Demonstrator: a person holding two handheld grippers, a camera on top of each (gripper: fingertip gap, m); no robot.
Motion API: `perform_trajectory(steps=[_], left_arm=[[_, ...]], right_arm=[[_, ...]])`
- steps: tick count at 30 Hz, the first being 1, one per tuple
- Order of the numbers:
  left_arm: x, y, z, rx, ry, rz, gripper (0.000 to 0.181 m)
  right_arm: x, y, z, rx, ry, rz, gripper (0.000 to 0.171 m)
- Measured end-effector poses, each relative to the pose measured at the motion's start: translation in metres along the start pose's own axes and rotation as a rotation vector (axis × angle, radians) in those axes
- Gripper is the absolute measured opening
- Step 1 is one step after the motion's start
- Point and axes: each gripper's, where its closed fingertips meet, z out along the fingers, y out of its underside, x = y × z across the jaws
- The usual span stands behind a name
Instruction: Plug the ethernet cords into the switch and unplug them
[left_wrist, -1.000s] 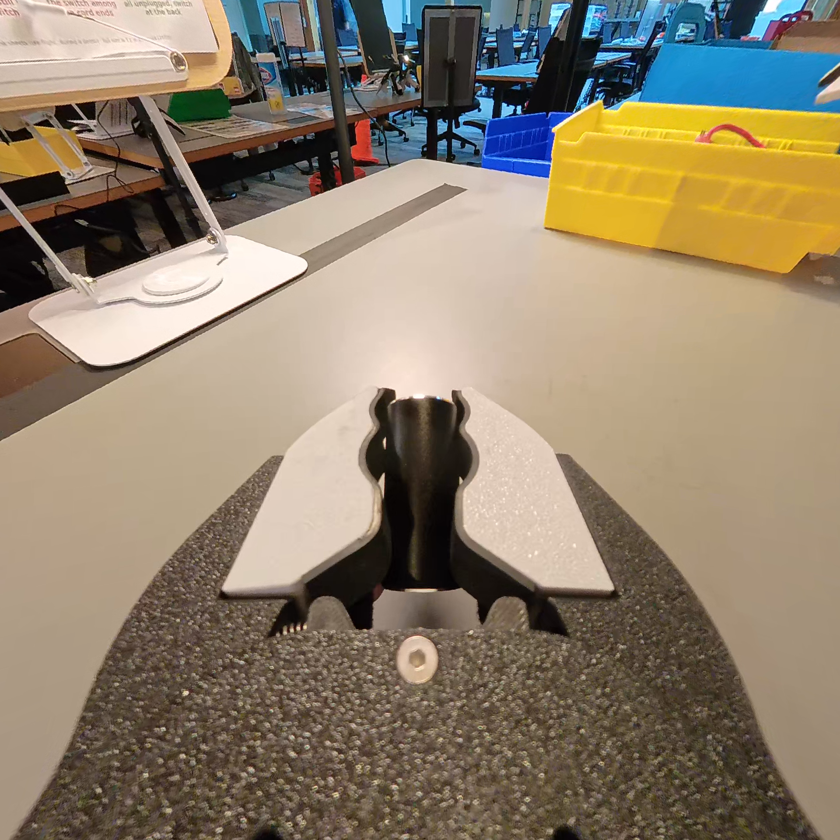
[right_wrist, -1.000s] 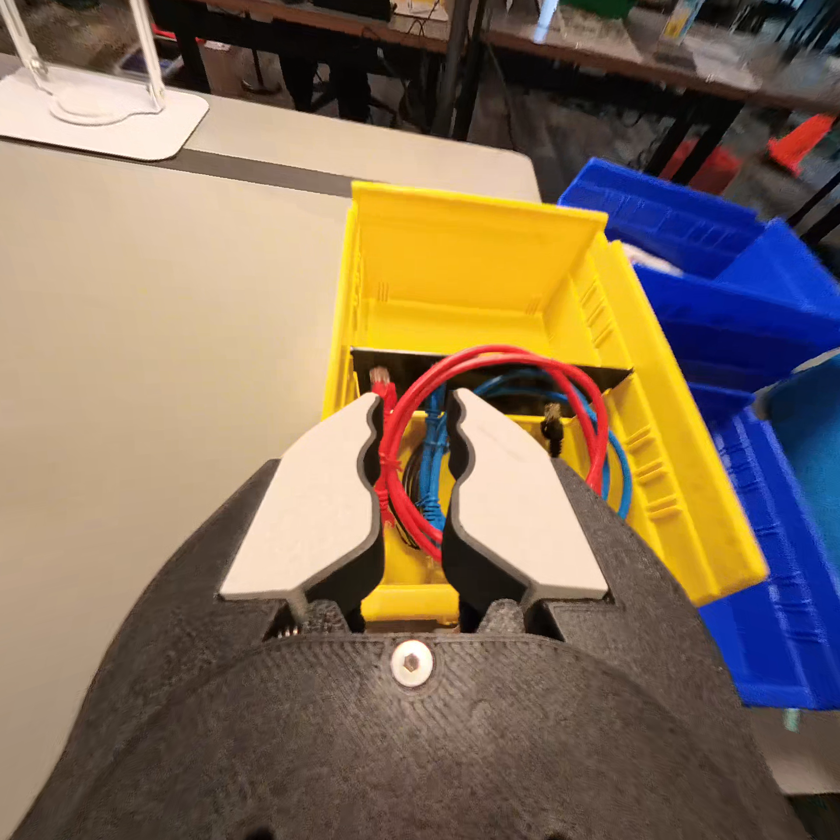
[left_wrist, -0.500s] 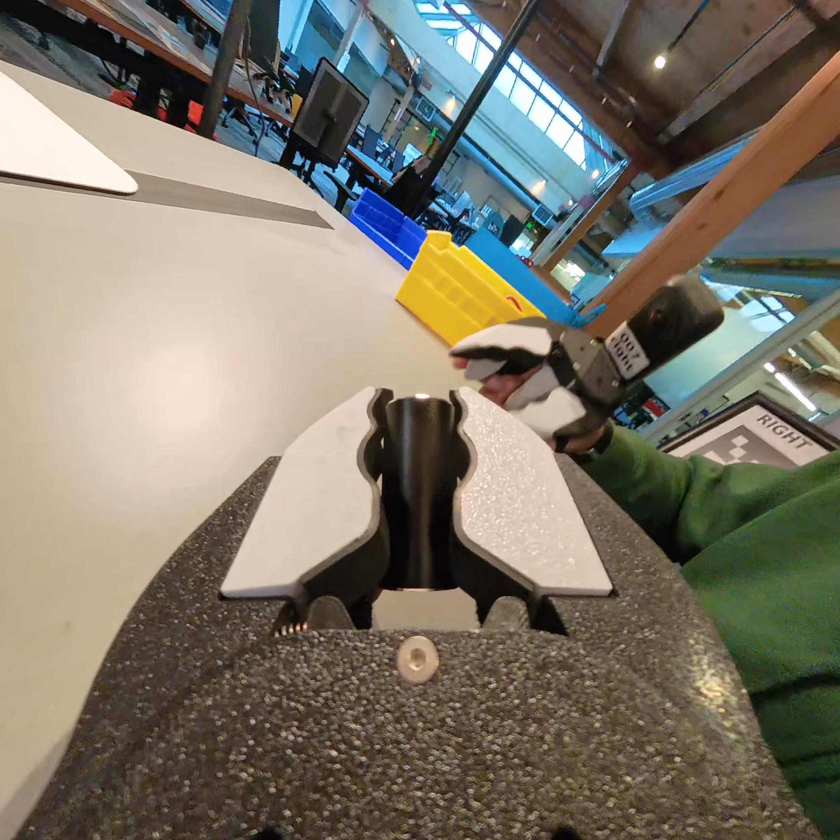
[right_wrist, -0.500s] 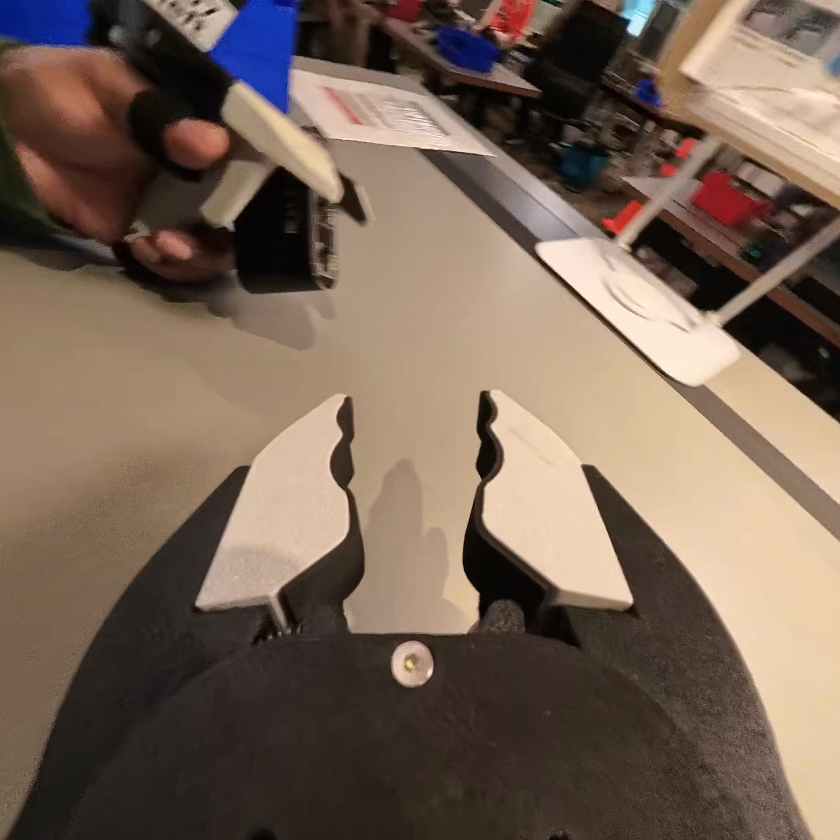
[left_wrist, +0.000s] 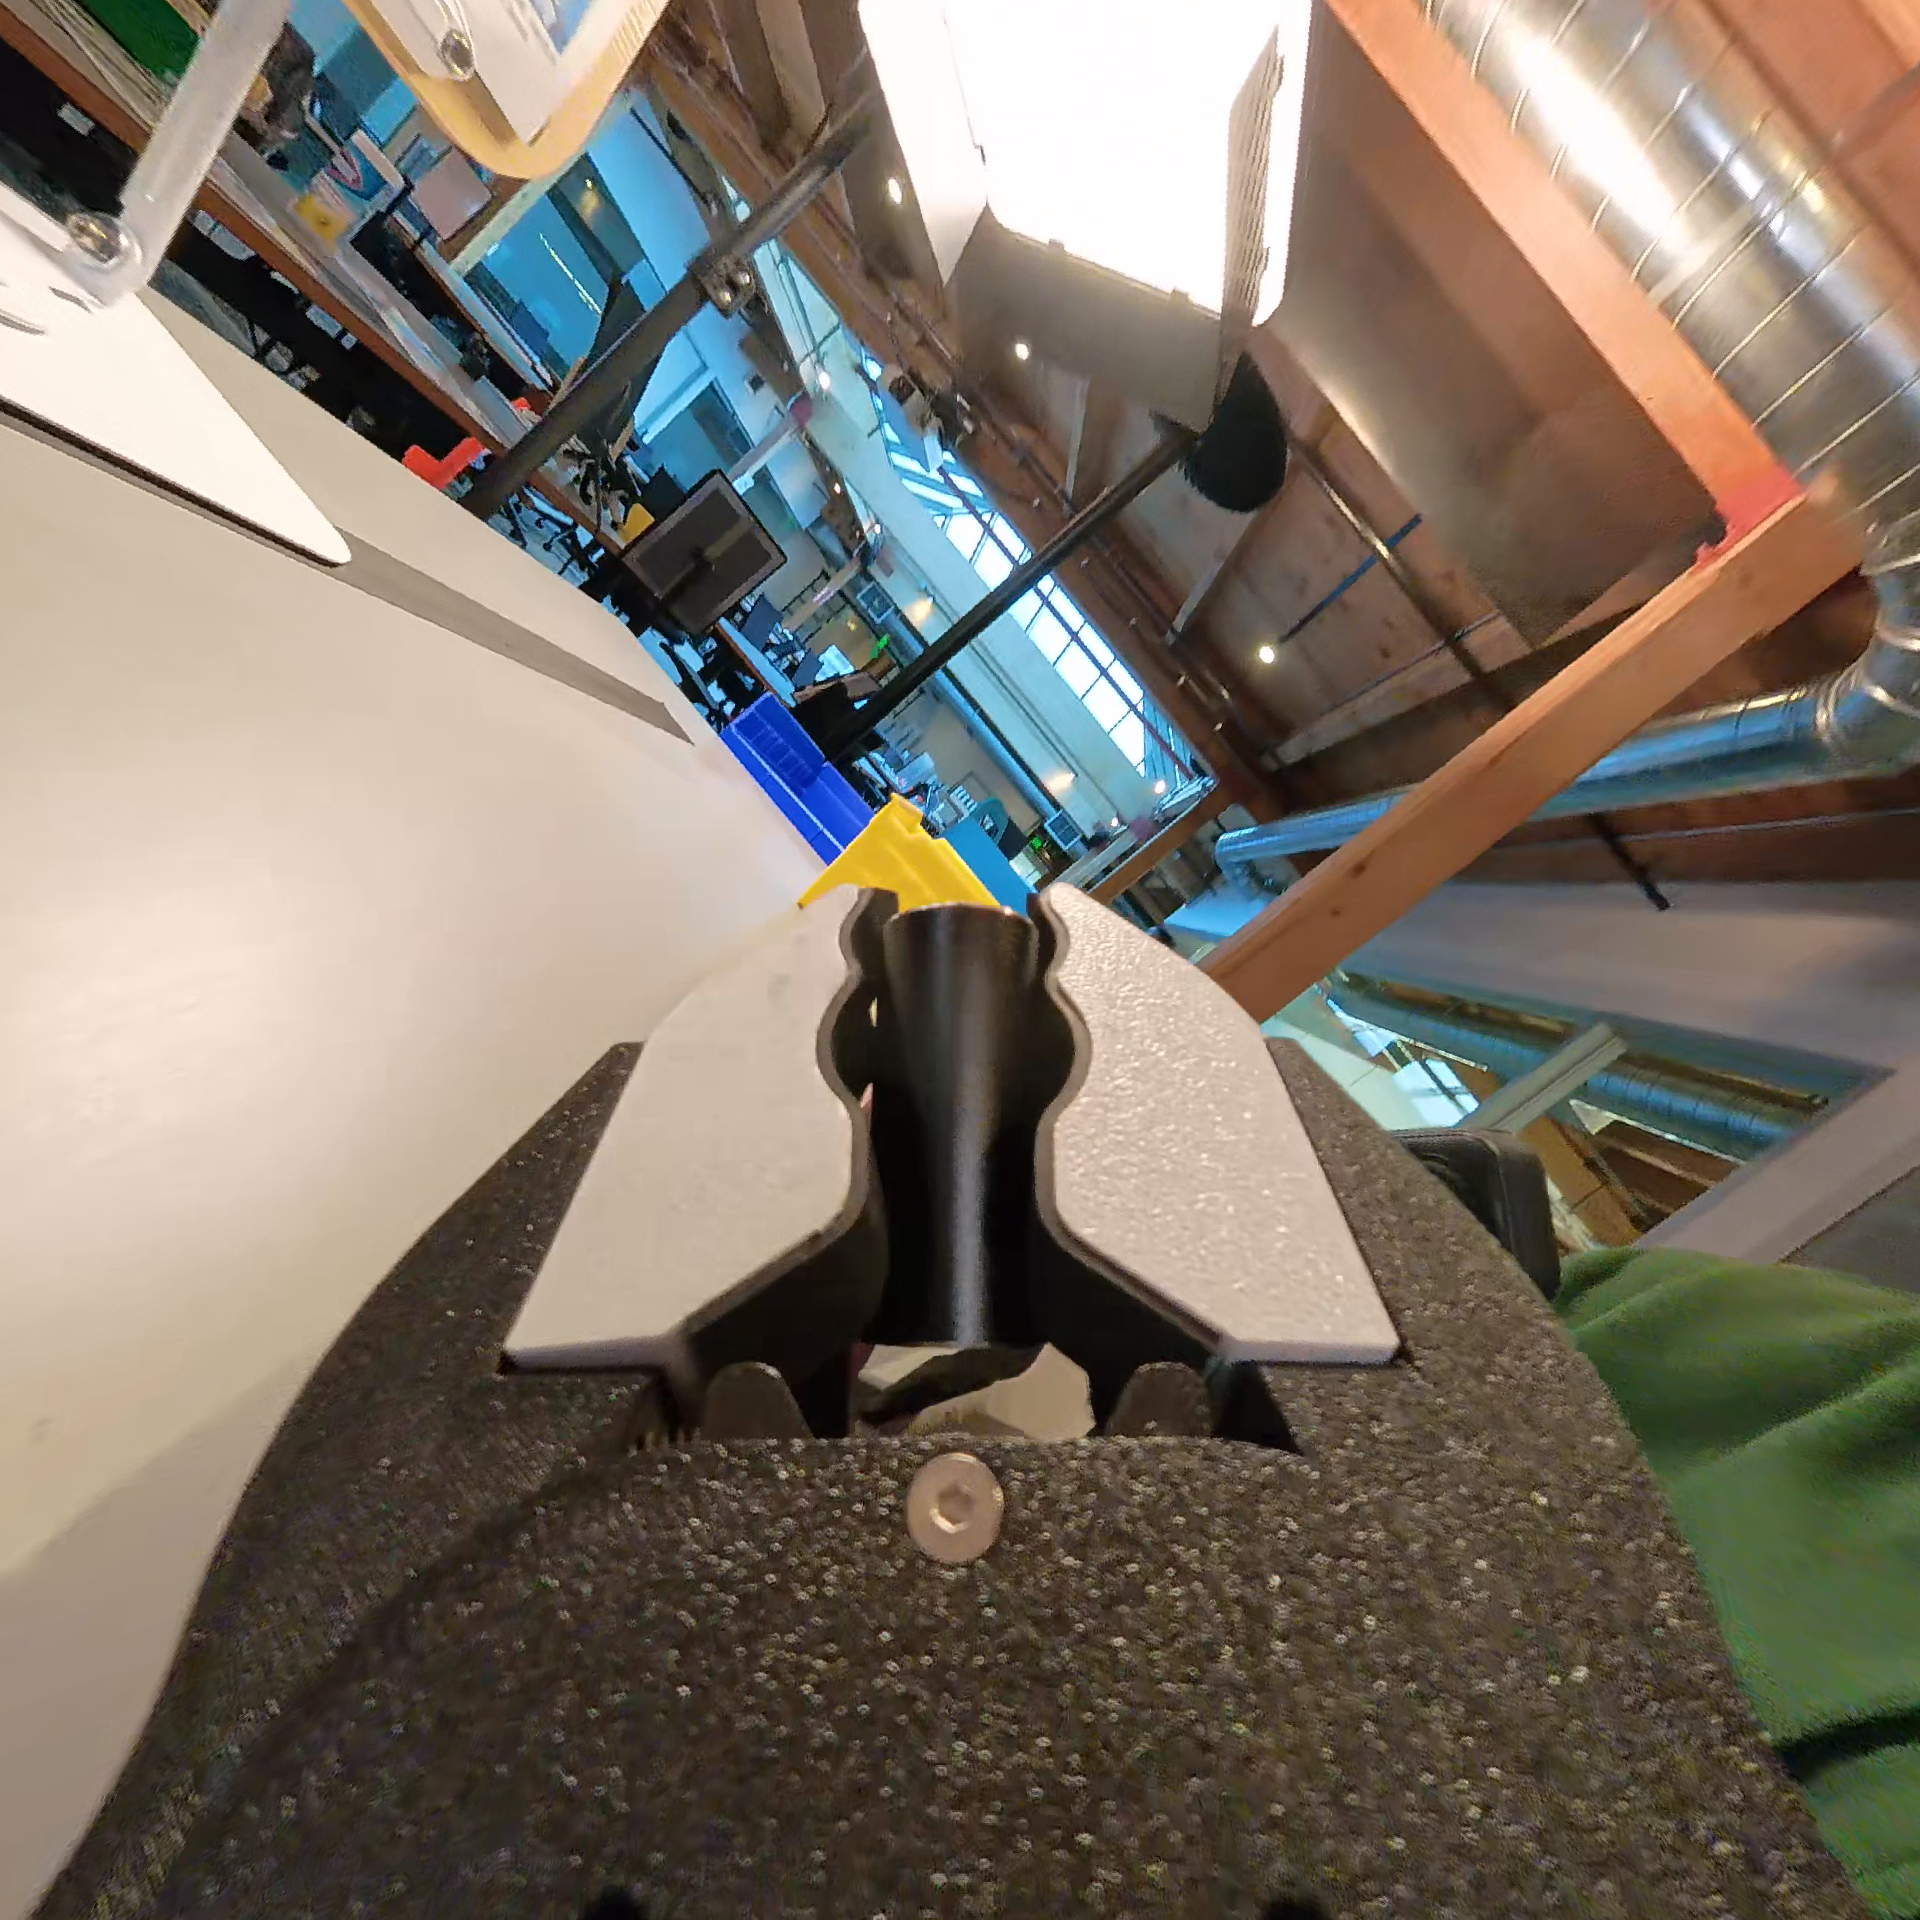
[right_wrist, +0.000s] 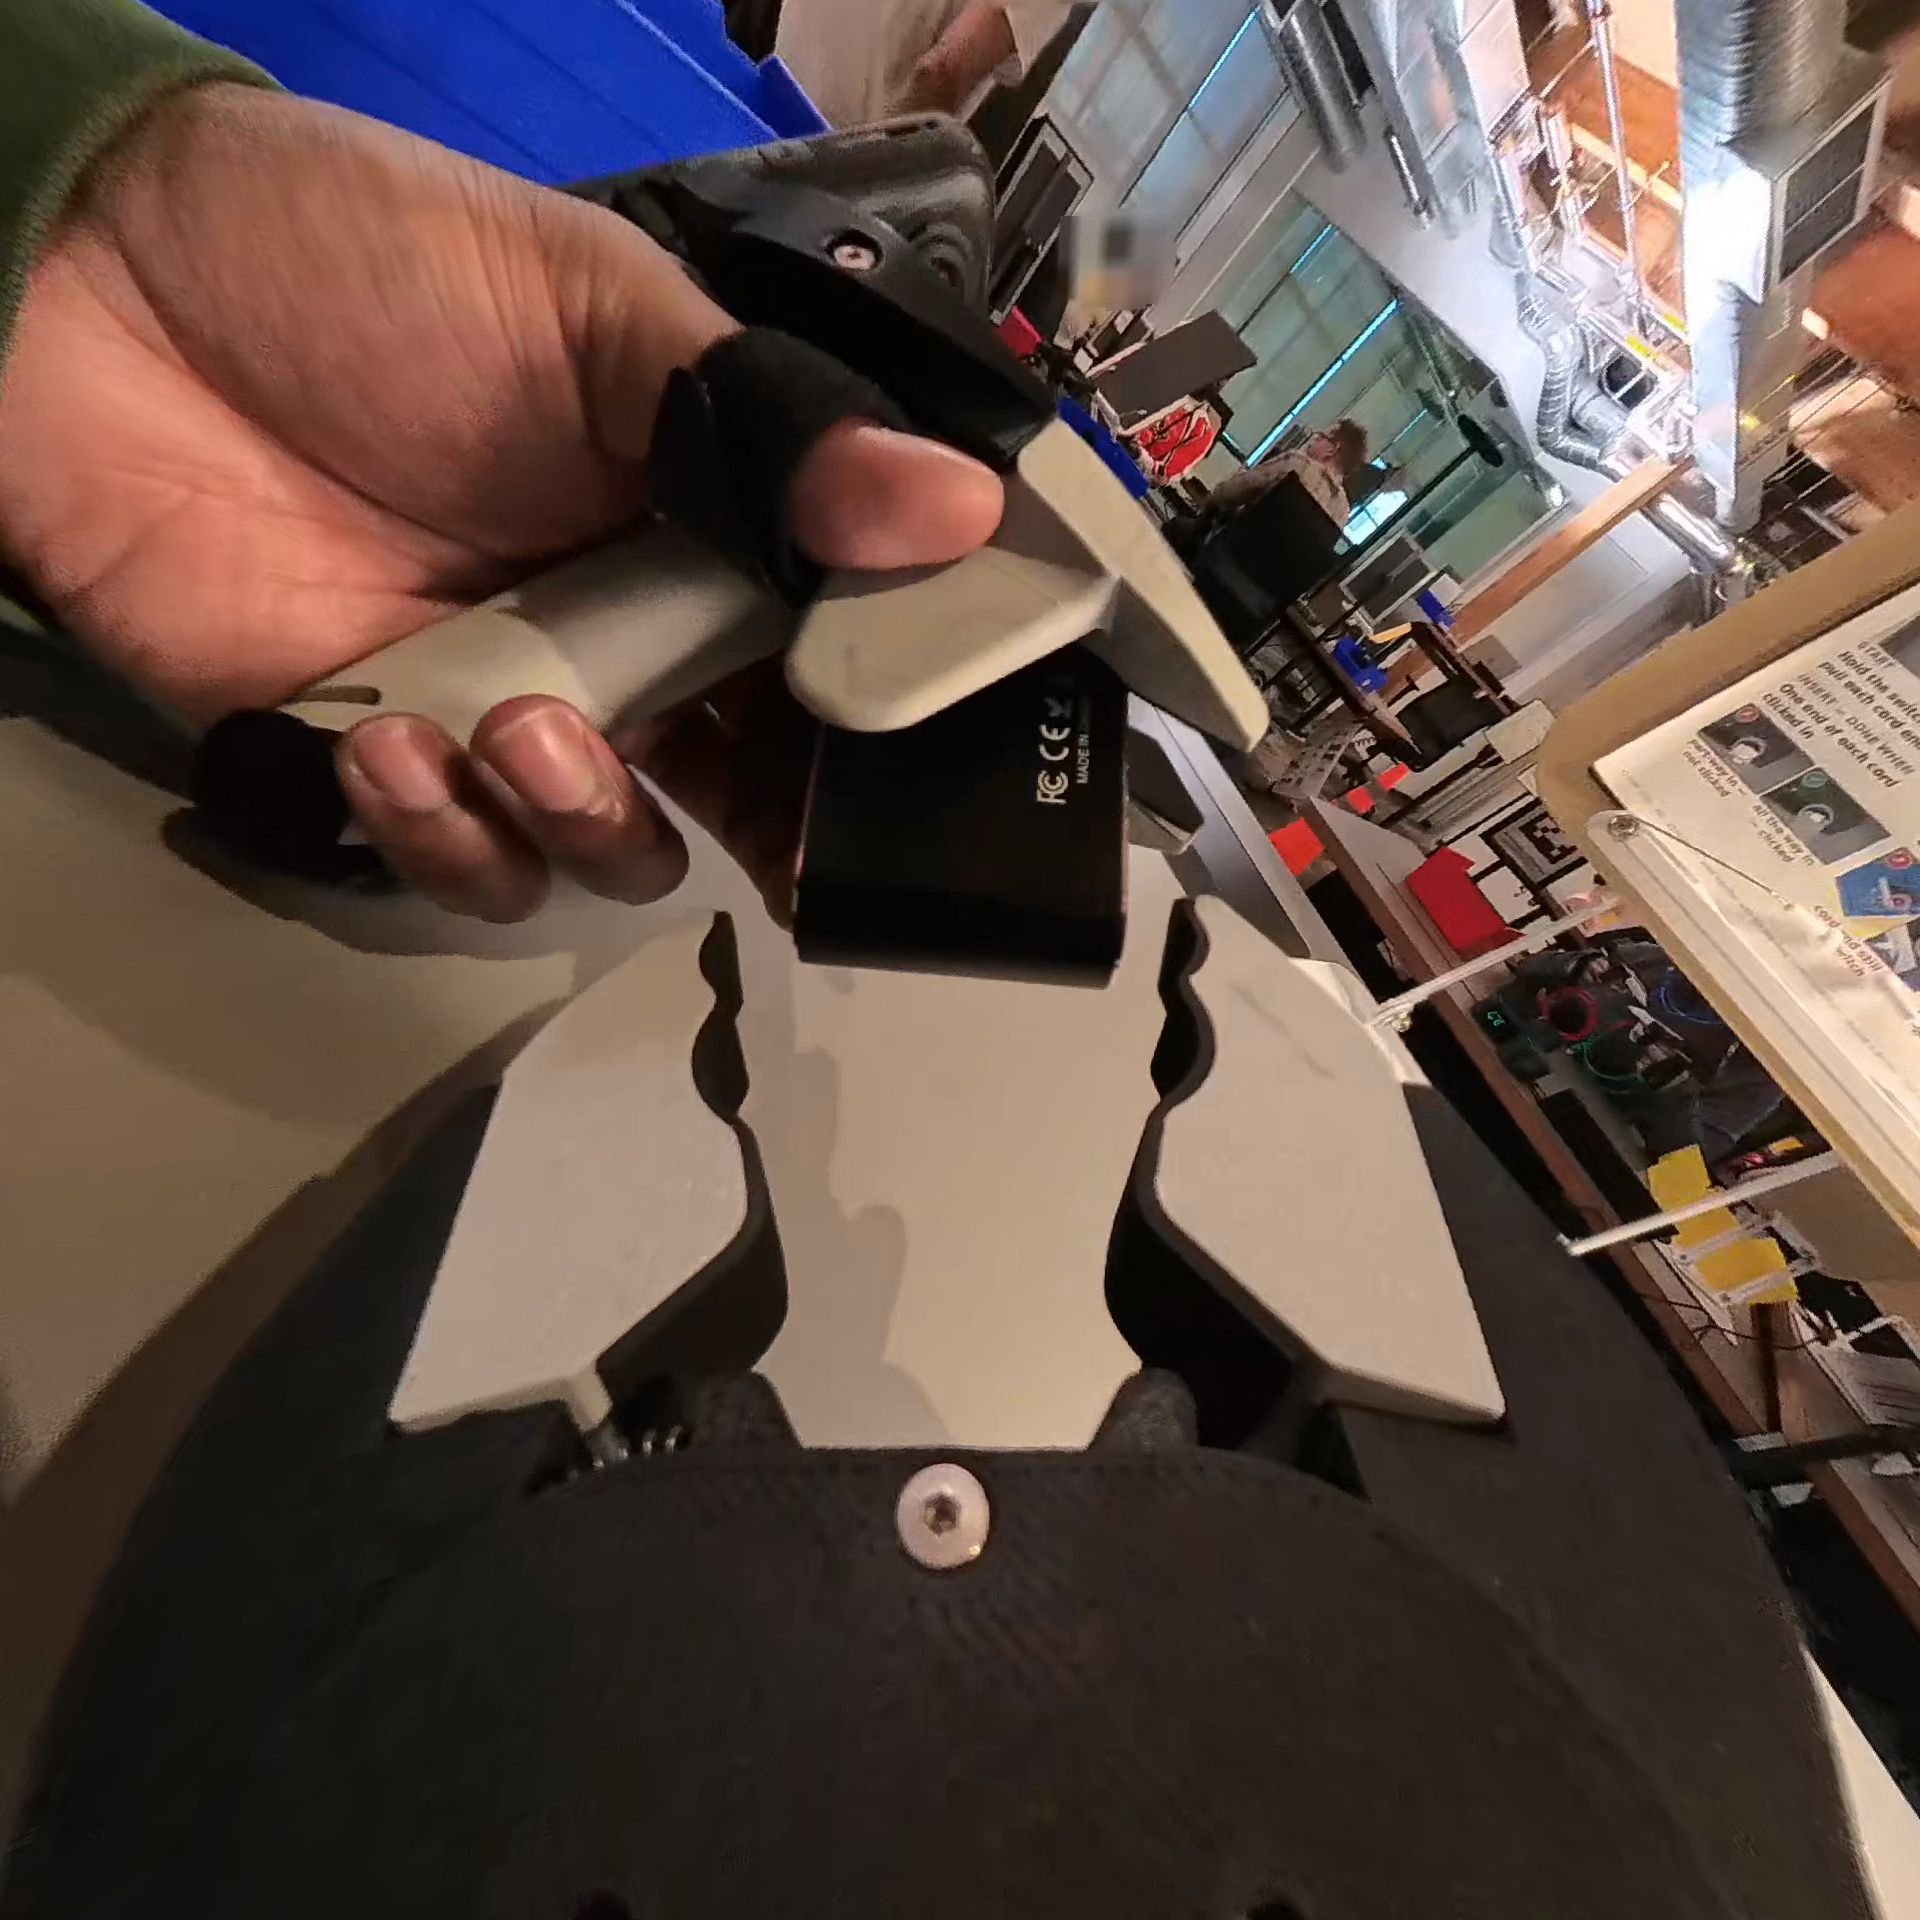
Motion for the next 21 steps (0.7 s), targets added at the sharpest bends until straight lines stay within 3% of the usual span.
perform_trajectory(steps=[7, 21], left_arm=[[0.003, 0.008, 0.007, -0.023, 0.010, 0.016, 0.027], [0.007, 0.001, 0.004, -0.046, -0.019, 0.257, 0.033]], right_arm=[[0.001, 0.003, -0.005, -0.002, 0.018, -0.036, 0.061], [0.036, 0.020, -0.051, -0.107, 0.123, -0.162, 0.060]])
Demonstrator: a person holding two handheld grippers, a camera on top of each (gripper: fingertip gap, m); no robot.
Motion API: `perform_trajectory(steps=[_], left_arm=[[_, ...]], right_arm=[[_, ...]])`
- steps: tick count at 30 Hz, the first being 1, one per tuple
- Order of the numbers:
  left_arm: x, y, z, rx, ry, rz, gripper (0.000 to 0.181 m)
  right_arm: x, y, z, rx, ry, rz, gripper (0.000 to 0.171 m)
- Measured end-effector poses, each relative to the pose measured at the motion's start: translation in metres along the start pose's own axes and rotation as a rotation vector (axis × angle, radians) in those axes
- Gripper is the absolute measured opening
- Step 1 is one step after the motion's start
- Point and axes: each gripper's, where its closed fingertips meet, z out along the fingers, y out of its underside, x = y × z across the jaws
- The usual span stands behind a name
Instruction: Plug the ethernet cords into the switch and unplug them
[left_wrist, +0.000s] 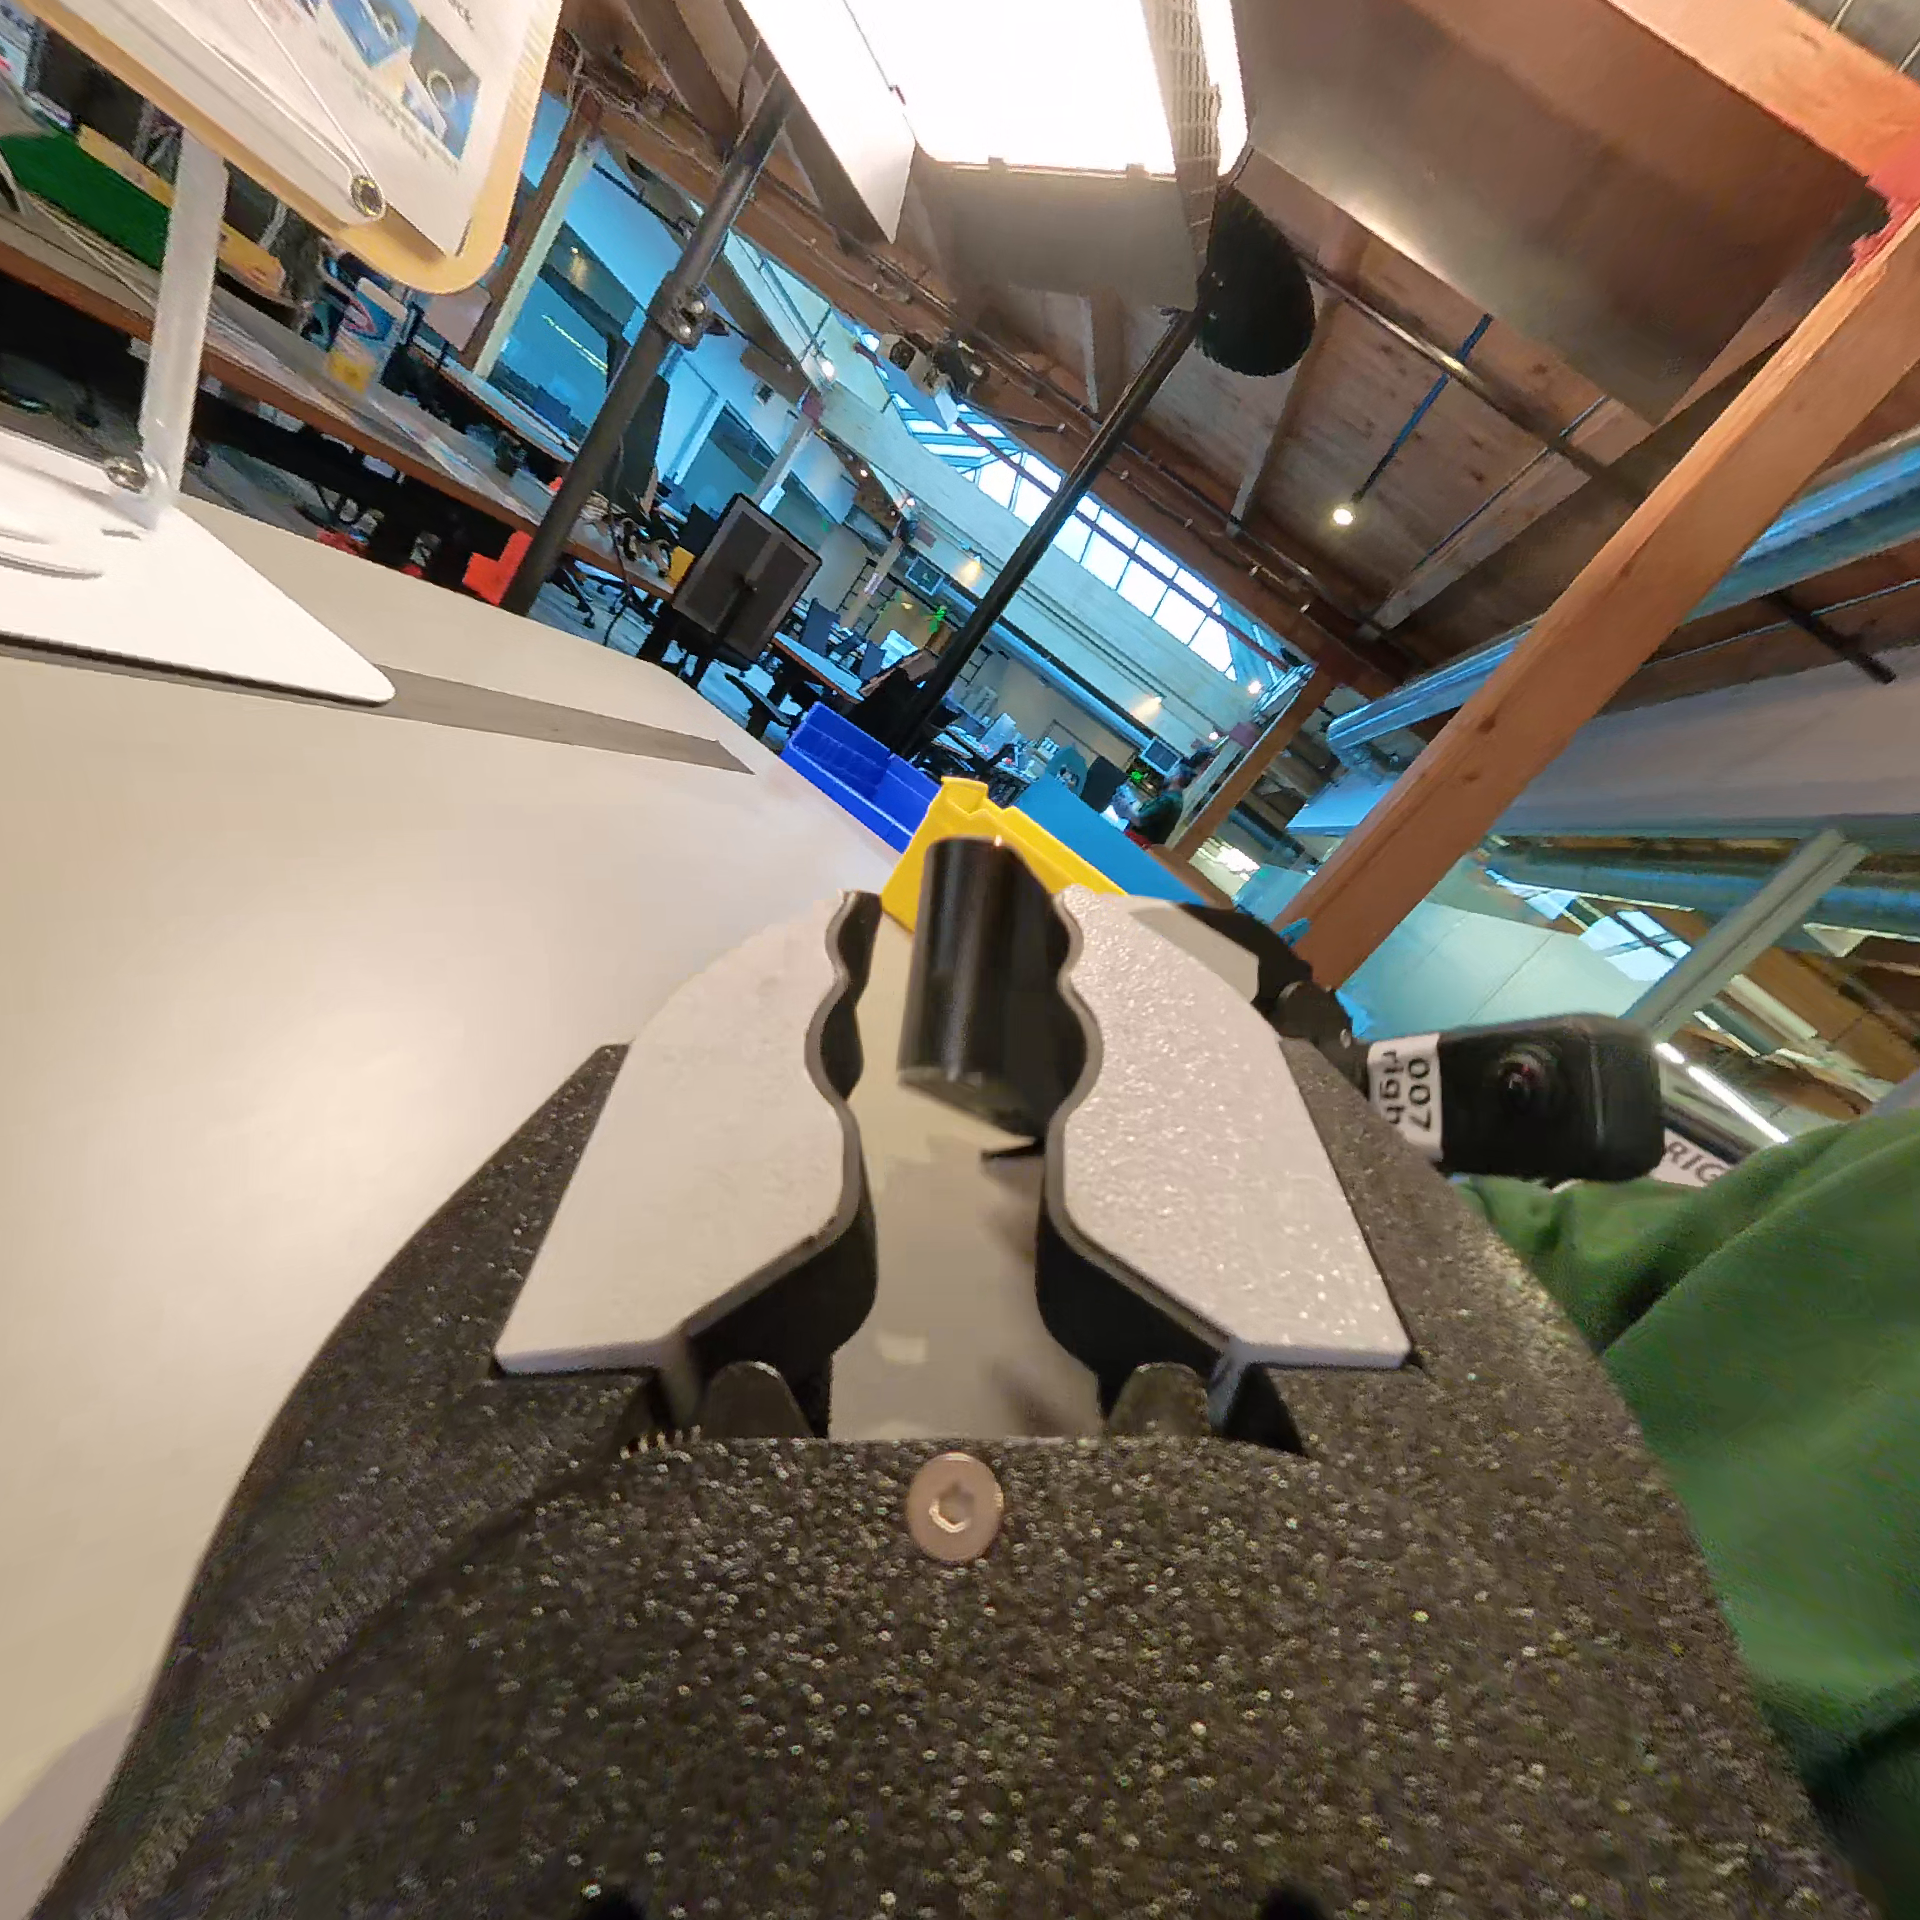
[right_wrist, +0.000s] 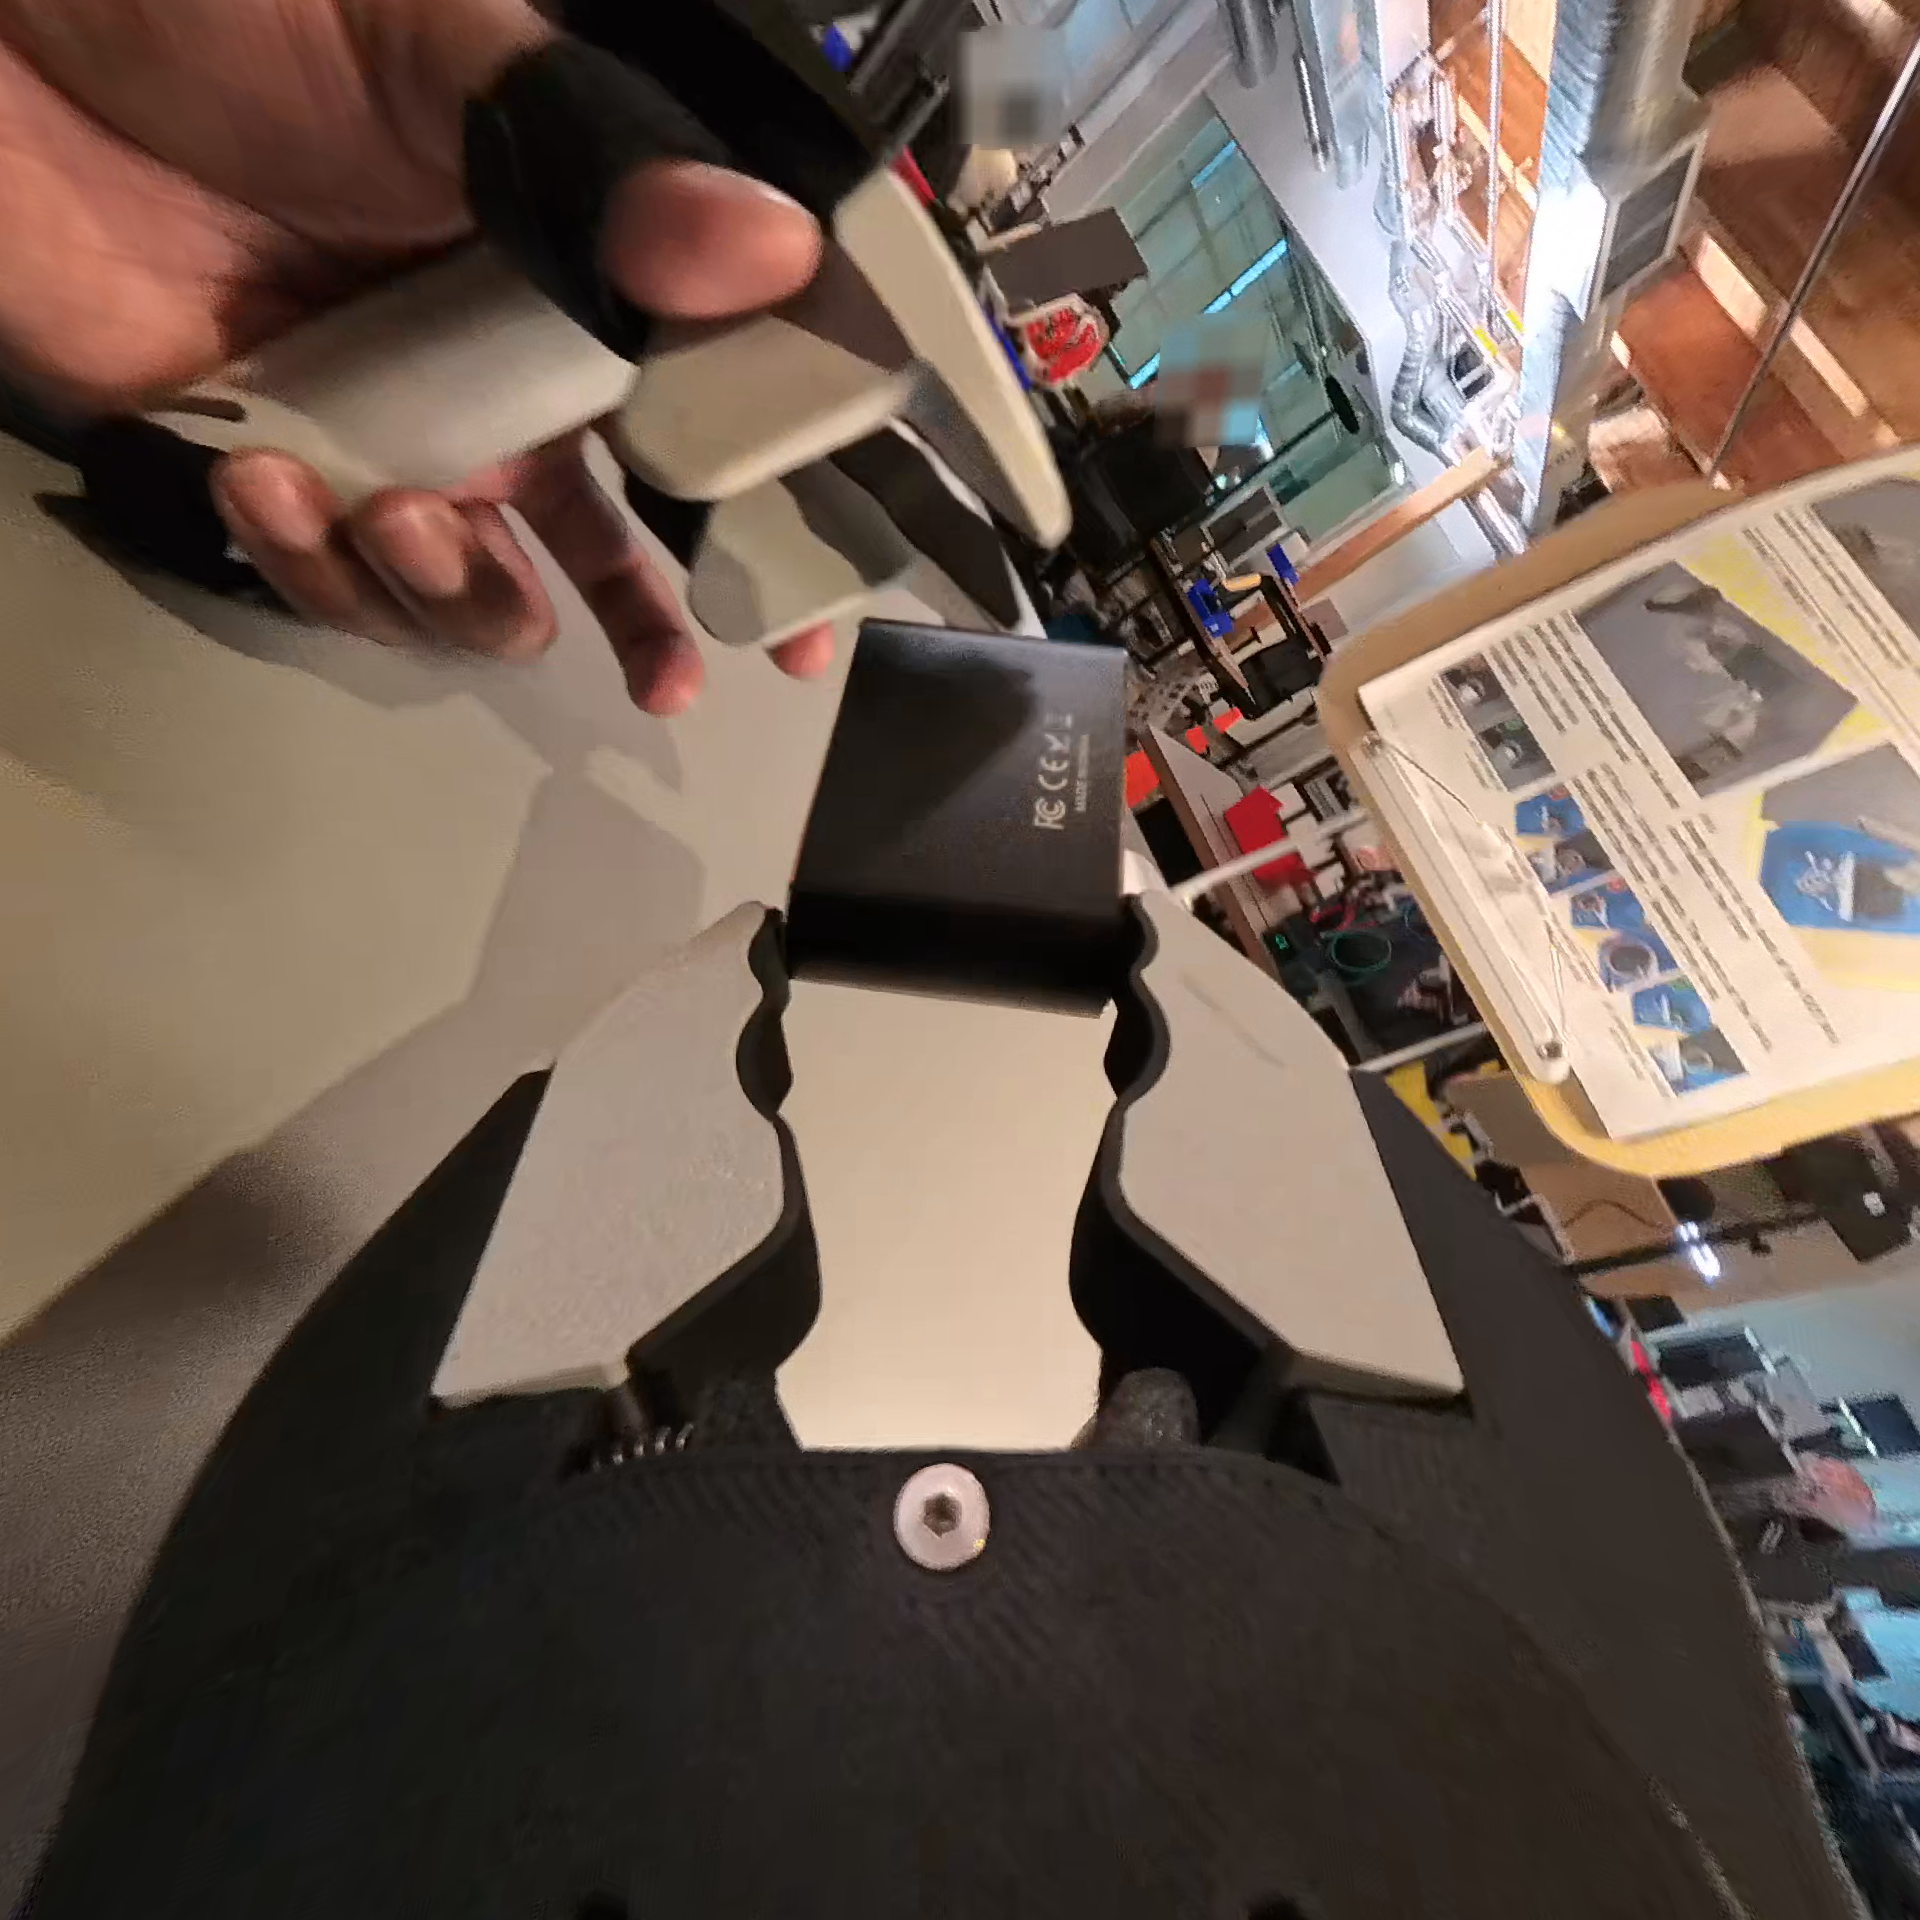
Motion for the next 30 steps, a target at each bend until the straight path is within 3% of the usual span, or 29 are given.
perform_trajectory(steps=[8, 13, 17, 23, 26, 30], left_arm=[[0.000, 0.005, 0.002, -0.032, -0.009, 0.028, 0.033], [0.000, 0.007, 0.003, -0.044, -0.011, 0.039, 0.033], [0.000, 0.008, 0.004, -0.048, -0.014, 0.042, 0.032], [0.002, 0.010, 0.006, -0.056, -0.016, 0.062, 0.032], [0.002, 0.010, 0.006, -0.056, -0.022, 0.073, 0.032], [0.003, 0.010, 0.006, -0.056, -0.020, 0.074, 0.033]], right_arm=[[0.077, 0.053, -0.065, -0.207, 0.165, 0.191, 0.060], [0.161, 0.109, -0.147, -0.417, 0.308, 0.342, 0.060], [0.208, 0.177, -0.212, -0.655, 0.282, 0.560, 0.060], [0.201, 0.294, -0.247, -0.996, 0.118, 0.804, 0.061], [0.175, 0.323, -0.248, -1.139, -0.023, 0.863, 0.060], [0.162, 0.343, -0.255, -1.267, -0.053, 0.866, 0.060]])
